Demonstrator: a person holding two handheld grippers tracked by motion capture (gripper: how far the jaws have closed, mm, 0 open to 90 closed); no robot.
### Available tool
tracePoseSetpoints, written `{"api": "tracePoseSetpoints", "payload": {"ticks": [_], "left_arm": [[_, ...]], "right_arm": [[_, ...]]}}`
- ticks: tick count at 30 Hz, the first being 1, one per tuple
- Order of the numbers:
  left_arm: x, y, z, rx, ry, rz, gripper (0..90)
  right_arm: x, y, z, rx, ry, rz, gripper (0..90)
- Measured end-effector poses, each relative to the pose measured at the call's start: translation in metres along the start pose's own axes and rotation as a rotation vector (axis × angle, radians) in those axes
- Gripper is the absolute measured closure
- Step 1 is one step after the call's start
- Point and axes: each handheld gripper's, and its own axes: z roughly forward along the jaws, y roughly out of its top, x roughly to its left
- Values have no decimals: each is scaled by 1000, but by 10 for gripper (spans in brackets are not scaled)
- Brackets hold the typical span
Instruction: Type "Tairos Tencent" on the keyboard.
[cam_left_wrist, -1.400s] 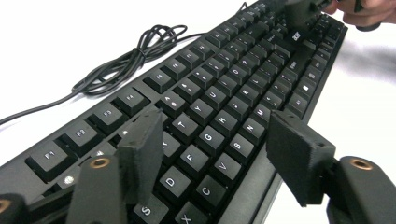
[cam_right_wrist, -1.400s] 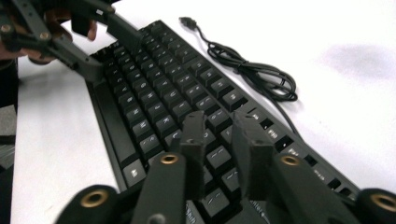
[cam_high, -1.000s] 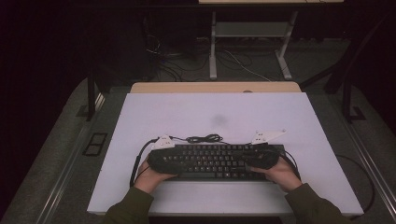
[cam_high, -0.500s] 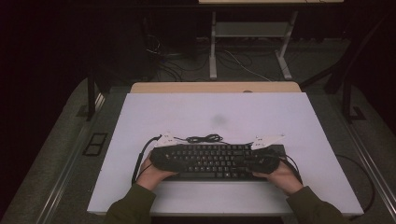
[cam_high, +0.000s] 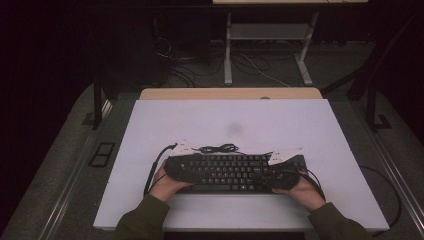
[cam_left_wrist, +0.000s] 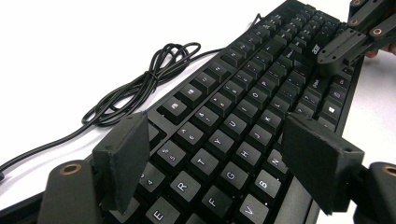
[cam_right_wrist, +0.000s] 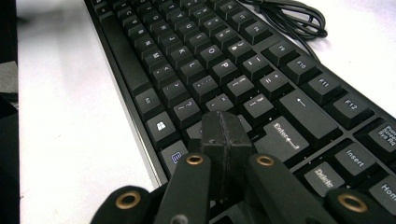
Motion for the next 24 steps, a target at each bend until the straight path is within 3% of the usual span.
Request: {"api": "tracePoseSetpoints", "payload": {"ticks": [14,19,24], "left_arm": [[1,0,1,1,12,-5,250],[1,-1,4,16,17,2,362],[-1,-1,7,28,32,23,555]], "right_arm": [[1,-1,4,30,0,-22,894],[1,-1,4,31,1,-21,895],[1,-1,4,33,3,-18,895]]}}
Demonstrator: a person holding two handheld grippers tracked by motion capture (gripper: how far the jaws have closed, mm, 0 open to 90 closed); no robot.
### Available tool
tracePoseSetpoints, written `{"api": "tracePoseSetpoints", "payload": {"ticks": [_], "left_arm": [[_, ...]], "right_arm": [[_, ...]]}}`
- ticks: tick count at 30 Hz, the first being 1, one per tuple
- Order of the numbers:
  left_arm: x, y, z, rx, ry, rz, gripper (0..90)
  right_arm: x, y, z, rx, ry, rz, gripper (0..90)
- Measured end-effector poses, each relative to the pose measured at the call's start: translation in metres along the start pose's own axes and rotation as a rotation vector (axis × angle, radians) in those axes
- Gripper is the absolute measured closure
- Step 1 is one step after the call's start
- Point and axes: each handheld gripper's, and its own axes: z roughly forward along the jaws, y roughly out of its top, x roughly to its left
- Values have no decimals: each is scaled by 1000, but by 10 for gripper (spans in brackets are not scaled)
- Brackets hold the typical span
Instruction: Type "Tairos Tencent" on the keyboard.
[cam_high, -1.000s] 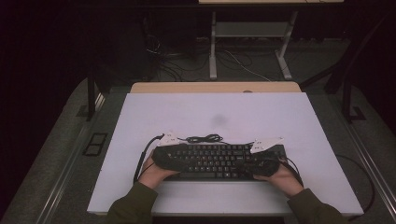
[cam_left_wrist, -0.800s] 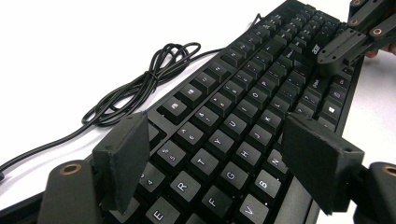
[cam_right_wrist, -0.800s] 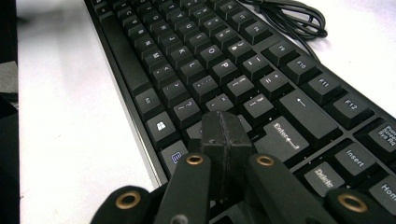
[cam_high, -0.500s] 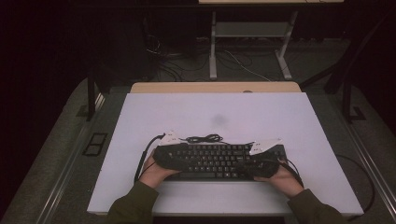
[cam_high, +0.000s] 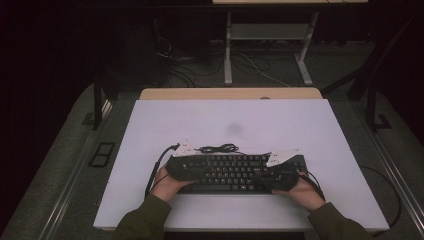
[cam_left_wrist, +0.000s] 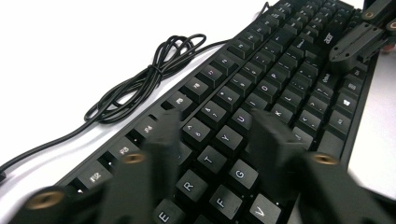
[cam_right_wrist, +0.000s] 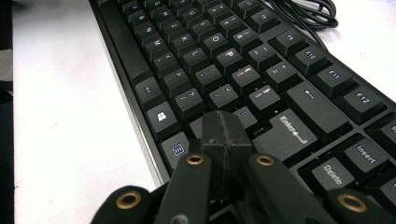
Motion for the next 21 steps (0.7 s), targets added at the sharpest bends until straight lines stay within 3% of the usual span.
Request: {"api": "tracePoseSetpoints", "payload": {"ticks": [10,21], "left_arm": [[1,1,4,34,-10,1,877],[1,1,8,75,-11,18,888]], "right_arm": [[0,0,0,0,0,-1,895],[0,0,0,0,-1,-6,895]]}}
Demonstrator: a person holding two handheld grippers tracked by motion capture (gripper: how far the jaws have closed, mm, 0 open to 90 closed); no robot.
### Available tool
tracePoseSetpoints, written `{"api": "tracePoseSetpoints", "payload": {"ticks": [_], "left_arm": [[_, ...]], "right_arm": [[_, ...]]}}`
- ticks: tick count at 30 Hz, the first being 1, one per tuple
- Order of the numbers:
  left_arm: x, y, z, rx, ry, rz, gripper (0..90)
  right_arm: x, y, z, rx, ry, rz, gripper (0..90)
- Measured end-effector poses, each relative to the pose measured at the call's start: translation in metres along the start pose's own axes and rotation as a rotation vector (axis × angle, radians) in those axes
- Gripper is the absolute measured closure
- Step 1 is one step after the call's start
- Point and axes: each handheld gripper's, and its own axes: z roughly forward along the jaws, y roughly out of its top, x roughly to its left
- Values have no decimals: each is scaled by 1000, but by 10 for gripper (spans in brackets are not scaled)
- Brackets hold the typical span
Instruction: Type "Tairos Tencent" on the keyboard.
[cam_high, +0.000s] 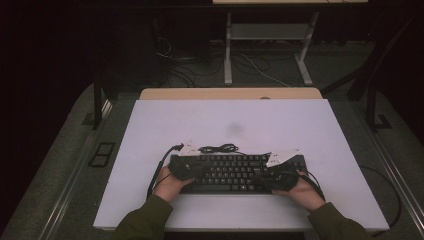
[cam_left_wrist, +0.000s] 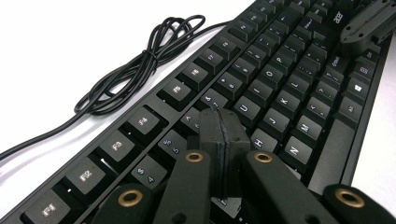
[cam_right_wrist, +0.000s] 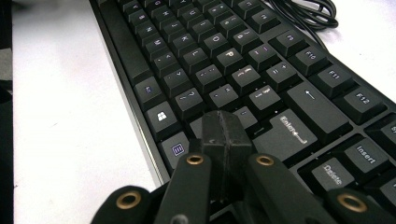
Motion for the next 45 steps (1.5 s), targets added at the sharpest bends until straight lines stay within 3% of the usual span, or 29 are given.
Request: {"api": "tracePoseSetpoints", "payload": {"ticks": [10,19,23,27,31,35,45], "left_arm": [[0,0,1,13,2,1,888],[-1,2,-7,-29,-12,-20,860],[-1,2,-9,-42,-12,-30,750],[-1,1,-12,-60,1,-37,561],[-1,0,-12,-64,2,-47,429],[-1,0,-14,-69,-3,-44,395],[-1,-2,-15,-70,-7,-42,338]], "right_arm": [[0,0,0,0,0,-1,895],[0,0,0,0,0,-3,895],[0,0,0,0,-1,-4,895],[0,0,0,1,0,-5,895],[0,0,0,0,1,-5,895],[0,1,-2,-3,7,-3,895],[-3,4,-10,-72,18,24,862]]}}
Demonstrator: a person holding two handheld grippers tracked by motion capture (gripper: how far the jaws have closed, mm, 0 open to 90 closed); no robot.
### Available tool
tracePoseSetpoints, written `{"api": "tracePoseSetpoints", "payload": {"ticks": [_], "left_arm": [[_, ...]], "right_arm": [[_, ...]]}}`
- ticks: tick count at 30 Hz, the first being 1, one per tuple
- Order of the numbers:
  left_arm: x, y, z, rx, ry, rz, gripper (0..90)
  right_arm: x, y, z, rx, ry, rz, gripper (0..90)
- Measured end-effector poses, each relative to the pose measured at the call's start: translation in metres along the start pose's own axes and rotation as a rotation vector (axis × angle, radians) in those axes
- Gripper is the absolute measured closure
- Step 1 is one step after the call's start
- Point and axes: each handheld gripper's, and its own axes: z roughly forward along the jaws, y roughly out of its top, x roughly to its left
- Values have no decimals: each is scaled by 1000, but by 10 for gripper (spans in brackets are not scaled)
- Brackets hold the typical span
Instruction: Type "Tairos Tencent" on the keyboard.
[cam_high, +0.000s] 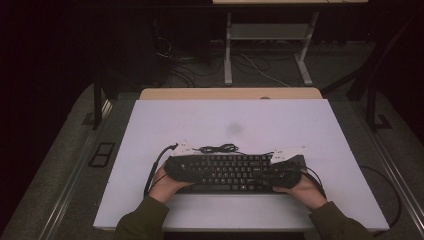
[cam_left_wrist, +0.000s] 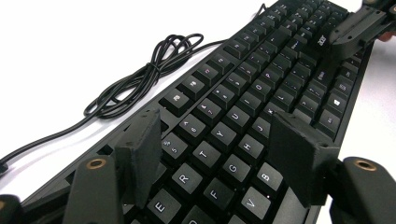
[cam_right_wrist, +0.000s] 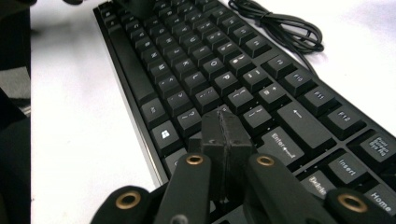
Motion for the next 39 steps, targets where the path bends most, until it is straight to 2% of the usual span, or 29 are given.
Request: {"api": "tracePoseSetpoints", "payload": {"ticks": [7,15,20,32,39], "left_arm": [[0,-3,-3,-5,5,-8,327],[0,-7,-8,-6,18,-10,324],[1,-9,-11,-7,29,-14,326],[3,-18,-21,-21,64,-41,359],[6,-23,-28,-20,93,-52,406]], "right_arm": [[-2,3,2,-32,13,24,704],[-4,7,5,-50,15,45,479],[-5,10,9,-62,1,41,396],[-5,18,19,-76,-11,29,324],[-4,23,26,-78,0,18,309]]}}
